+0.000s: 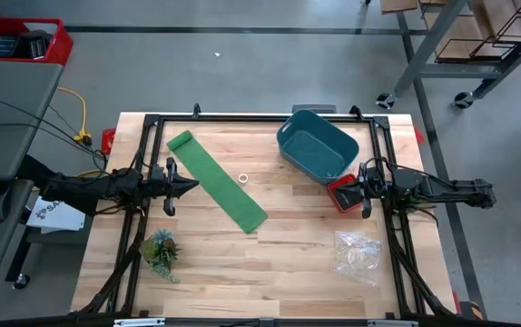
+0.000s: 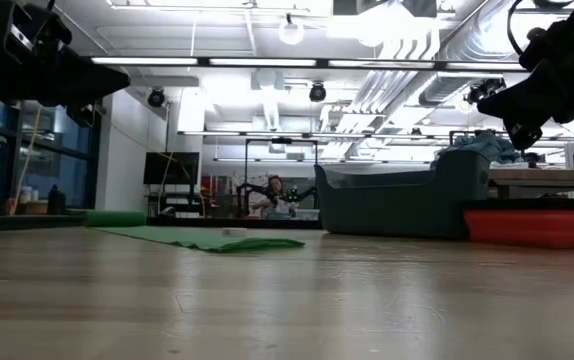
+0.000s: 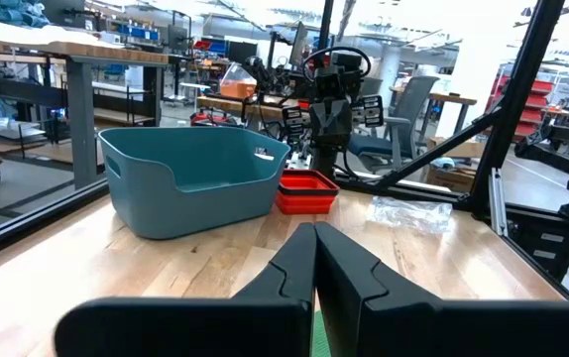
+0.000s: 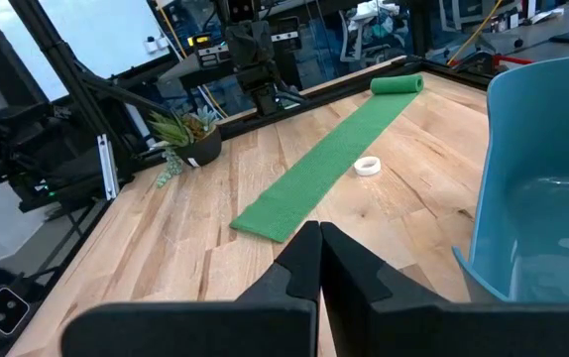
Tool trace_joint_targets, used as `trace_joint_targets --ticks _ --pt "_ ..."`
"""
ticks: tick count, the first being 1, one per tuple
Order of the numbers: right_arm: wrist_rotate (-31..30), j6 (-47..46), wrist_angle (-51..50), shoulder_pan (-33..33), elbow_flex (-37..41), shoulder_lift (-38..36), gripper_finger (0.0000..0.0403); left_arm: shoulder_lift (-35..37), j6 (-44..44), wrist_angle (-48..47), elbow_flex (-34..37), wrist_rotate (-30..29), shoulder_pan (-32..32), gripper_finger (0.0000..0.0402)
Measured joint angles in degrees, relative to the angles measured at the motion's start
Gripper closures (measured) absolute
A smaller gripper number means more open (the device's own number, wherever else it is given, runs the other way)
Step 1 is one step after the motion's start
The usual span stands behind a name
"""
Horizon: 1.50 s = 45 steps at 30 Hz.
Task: Roll bandage
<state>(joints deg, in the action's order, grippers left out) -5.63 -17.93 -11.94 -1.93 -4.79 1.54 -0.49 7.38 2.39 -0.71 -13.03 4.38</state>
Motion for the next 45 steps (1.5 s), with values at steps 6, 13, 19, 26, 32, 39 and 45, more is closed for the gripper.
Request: trace_joint_targets --ticks 6,13,19,26,32,39,45 --pt "0.0 0.01 0.0 0.02 0.01 -0.01 0.0403 0.02 -0.02 -0.01 0.0 0.02 0.0 0.04" --pt "0.0 0.0 0.0 0.0 0.0 -0.02 0.0403 0.02 -0.01 -0.02 0.0 0.01 0.0 0.04" --pt "-0.01 0.0 0.0 0.0 0.0 0.0 0.0403 0.0 0.0 -0.01 0.0 0.01 0.0 0.04" --pt "0.0 0.0 0.0 0.0 0.01 -0.01 0.0403 0.02 0.0 0.01 0.0 0.0 0.0 0.04" --pt "-0.01 0.0 0.0 0.0 0.02 0.0 0.0403 0.0 -0.01 -0.01 0.0 0.02 0.0 0.04" --pt "-0.01 0.0 0.0 0.0 0.01 0.0 0.0403 0.02 -0.01 -0.01 0.0 0.02 0.0 0.04" --pt "0.0 0.01 0.0 0.0 0.01 -0.02 0.0403 -0.02 1.62 1.42 0.04 -0.19 0.0 0.04"
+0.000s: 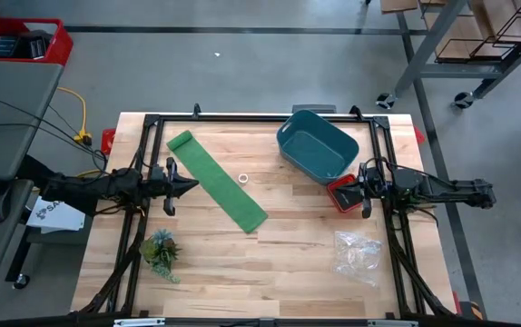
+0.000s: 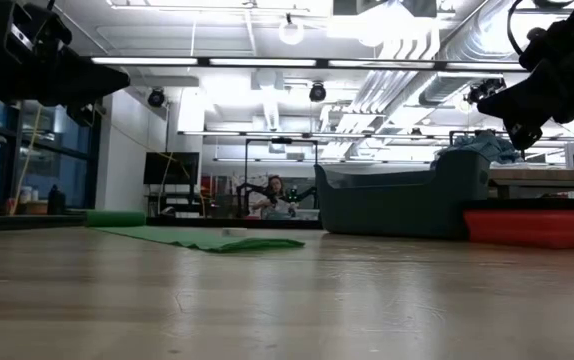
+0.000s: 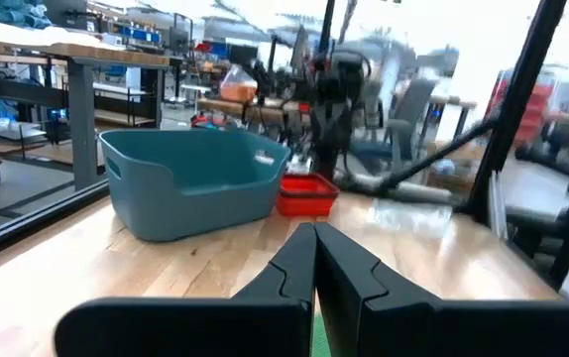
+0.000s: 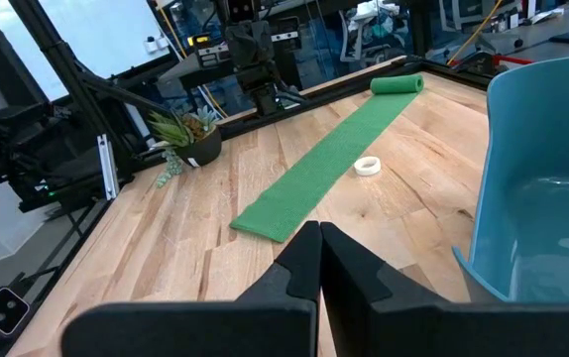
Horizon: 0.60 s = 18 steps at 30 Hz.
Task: Roll bandage
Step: Roll the green bandage
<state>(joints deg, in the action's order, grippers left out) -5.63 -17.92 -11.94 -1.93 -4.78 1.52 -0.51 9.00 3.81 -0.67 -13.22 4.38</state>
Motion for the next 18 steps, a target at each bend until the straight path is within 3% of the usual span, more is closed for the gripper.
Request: trace_joint_targets --ticks 3,7,10,12,18 --pt "-0.02 -0.01 0.0 0.01 0.0 0.0 0.0403 0.01 15.78 9.59 0.0 -1.26 0.0 0.04" --pt "-0.01 -0.01 0.0 0.02 -0.01 0.02 0.0403 -0.19 31.49 26.23 0.0 -9.79 0.0 0.04" --pt "-0.02 -0.01 0.0 0.0 0.01 0.02 0.0403 -0.91 33.05 31.5 -0.11 -17.69 -0.32 0.04" --pt "-0.02 0.0 0.01 0.0 0.01 0.0 0.0403 -2.81 36.42 31.46 -0.12 -19.74 -0.87 0.04" --pt "0.0 -0.01 0.0 0.0 -0.01 0.02 0.0403 -13.85 38.89 27.63 -5.2 -14.1 -4.7 0.0401"
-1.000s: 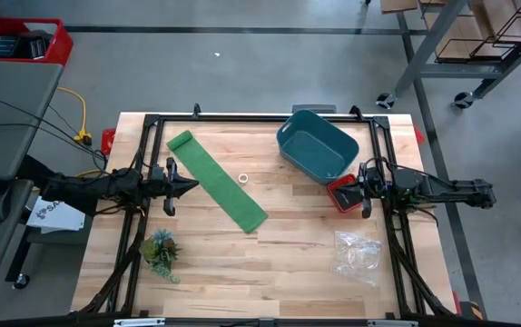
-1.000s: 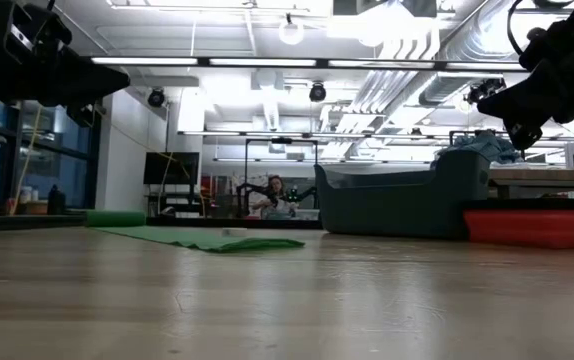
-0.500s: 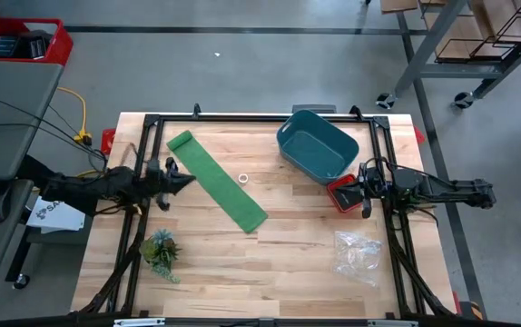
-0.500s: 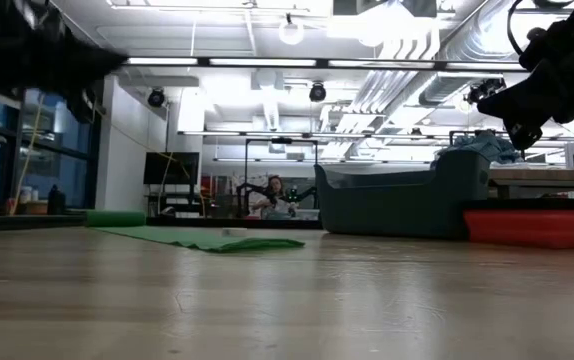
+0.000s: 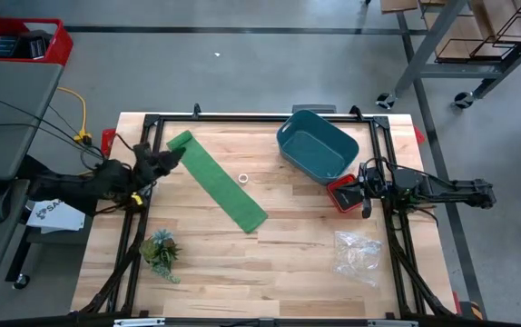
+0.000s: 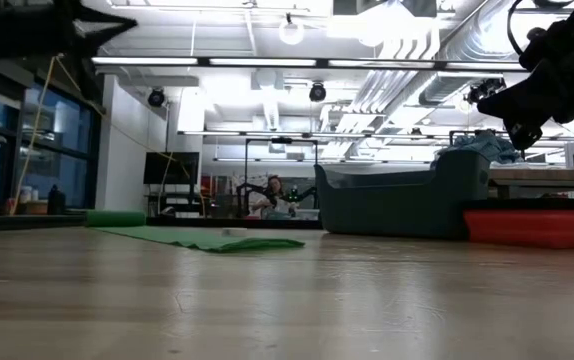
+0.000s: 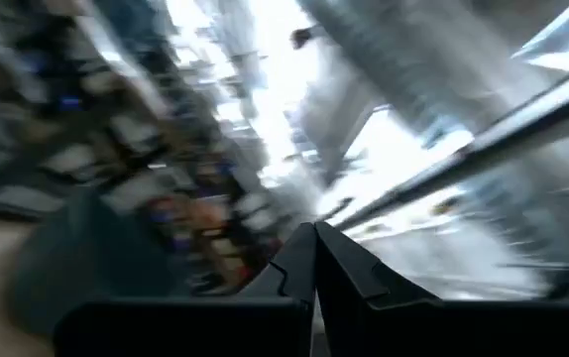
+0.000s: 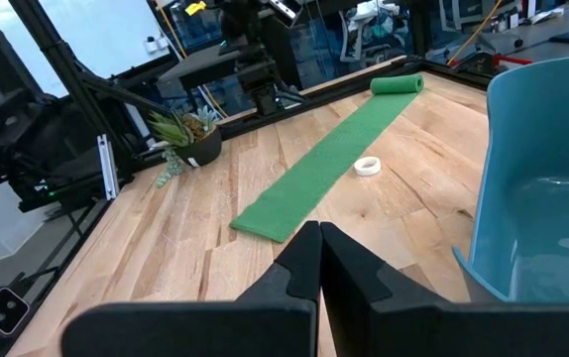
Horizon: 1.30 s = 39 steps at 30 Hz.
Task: Roll bandage
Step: Roll the green bandage
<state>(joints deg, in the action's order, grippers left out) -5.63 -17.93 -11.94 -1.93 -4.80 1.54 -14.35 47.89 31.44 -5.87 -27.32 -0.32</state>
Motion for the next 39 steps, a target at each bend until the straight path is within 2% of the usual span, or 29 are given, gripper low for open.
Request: trace_joint_targets --ticks 3,5,8,12,16,19,23,29,36,39 --pt "-0.02 0.0 0.0 0.0 0.0 0.0 0.0403 -5.8 6.23 -9.86 -4.85 -1.8 -5.28 0.0401" --pt "-0.01 0.0 0.02 0.0 0.02 0.0 0.0403 -9.42 11.68 -18.76 -8.31 -0.26 -11.02 0.0401" --pt "-0.02 0.0 0.02 0.0 0.0 0.0 0.0403 -16.63 14.89 -27.07 -13.08 10.54 -22.49 0.0401" --pt "0.0 0.0 0.01 0.0 0.01 0.0 0.0403 -29.53 15.07 -29.21 -19.2 27.29 -38.45 0.0401" --pt "-0.02 0.0 0.0 0.0 0.02 0.0 0.0403 -42.44 13.1 -33.39 -25.88 35.35 -50.01 0.0401" --pt "-0.01 0.01 0.01 0.01 0.01 0.0 0.0403 -49.63 11.3 -39.25 -30.54 37.9 -55.24 0.0401" --pt "-0.02 0.0 0.0 0.0 0.0 0.0 0.0403 -55.7 8.29 -47.33 -36.39 37.99 -59.03 0.0401" --pt "-0.01 0.0 0.0 0.01 0.02 0.0 0.0403 -59.48 5.49 -61.82 -42.58 28.23 -59.84 0.0401" --pt "-0.01 0.0 0.0 0.02 0.0 0.0 0.0403 -62.81 7.57 -75.74 -43.64 19.41 -59.26 0.0401" --pt "-0.01 0.0 0.0 0.01 0.01 0.0 0.0403 -64.11 10.56 -73.87 -43.48 15.9 -59.23 0.0401"
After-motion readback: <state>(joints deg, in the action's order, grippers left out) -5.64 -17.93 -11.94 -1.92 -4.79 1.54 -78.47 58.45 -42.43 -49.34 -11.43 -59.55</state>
